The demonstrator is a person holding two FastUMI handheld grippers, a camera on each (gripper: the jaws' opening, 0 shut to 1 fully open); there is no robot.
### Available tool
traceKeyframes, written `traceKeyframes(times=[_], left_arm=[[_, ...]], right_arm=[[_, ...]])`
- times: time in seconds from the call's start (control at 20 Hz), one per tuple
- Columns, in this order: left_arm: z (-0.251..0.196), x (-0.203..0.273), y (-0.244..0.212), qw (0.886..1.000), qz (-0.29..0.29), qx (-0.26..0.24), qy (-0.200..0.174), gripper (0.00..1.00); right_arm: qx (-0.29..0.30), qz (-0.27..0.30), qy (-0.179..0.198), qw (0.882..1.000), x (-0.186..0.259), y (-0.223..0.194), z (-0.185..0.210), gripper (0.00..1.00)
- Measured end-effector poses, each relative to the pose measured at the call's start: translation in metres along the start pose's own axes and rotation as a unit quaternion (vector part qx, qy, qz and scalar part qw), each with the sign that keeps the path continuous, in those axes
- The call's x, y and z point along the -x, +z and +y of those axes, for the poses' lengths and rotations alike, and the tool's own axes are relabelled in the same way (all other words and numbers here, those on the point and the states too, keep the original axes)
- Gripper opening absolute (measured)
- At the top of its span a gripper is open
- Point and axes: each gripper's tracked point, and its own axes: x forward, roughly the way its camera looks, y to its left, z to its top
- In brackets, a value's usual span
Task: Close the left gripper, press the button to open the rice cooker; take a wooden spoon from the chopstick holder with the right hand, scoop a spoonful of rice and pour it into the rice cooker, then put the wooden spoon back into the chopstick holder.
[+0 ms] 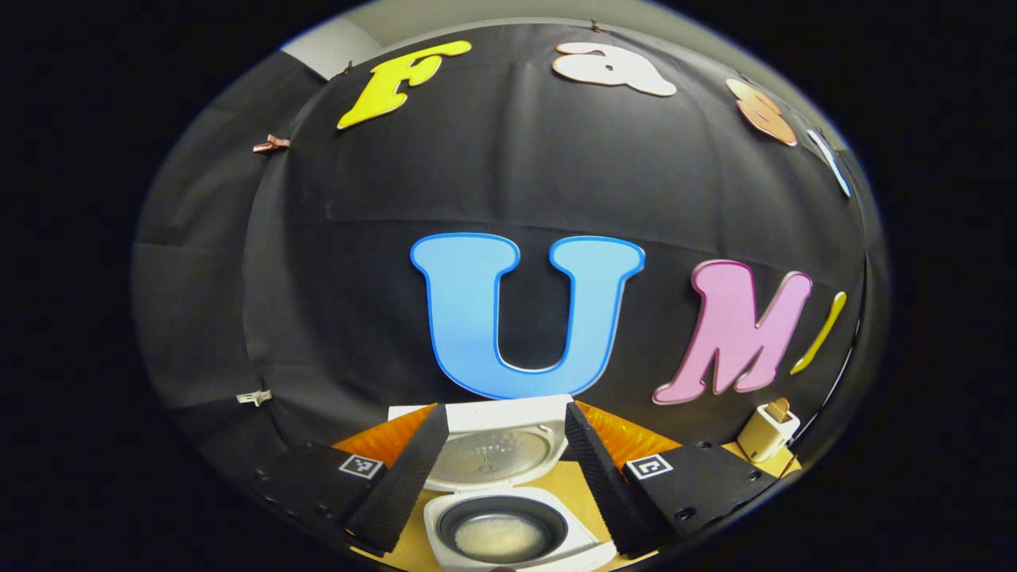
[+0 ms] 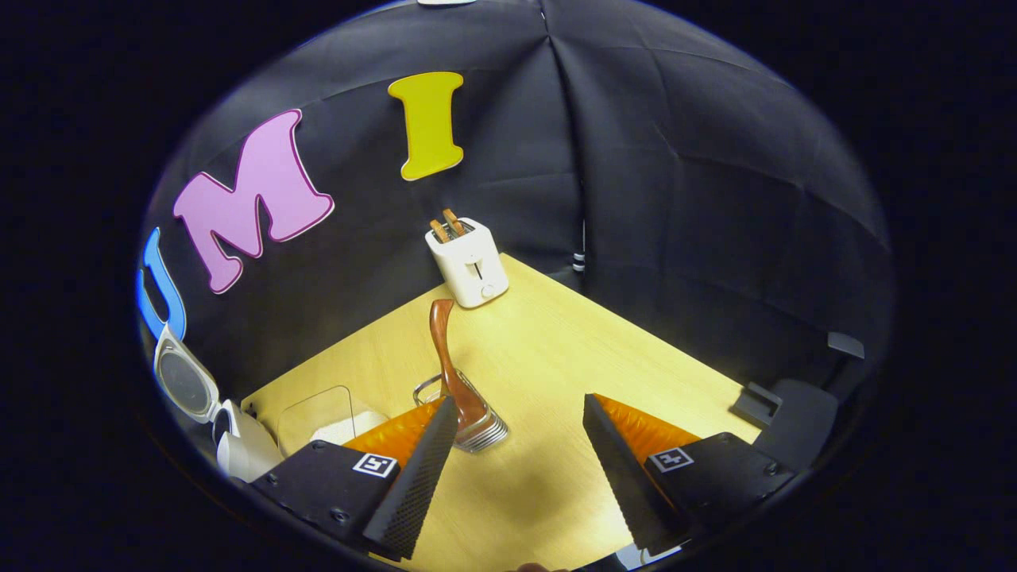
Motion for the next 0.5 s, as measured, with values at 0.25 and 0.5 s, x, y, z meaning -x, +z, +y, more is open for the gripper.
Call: traceKeyframes(times=[0.25,0.5], left_arm=[[0.035,-0.071,0.010,1.000,-0.009,0.023,0.016,0.95],[0.035,-0.128,-0.014,1.000,0.025,-0.009,-0.006,0.95]], right_arm=[[0.008,-0.010,-0.020,1.000,0.027,0.000,0.003,0.99],[0.022,-0.033,-0.032,0.999,0.060,0.003,0.005,0.99]])
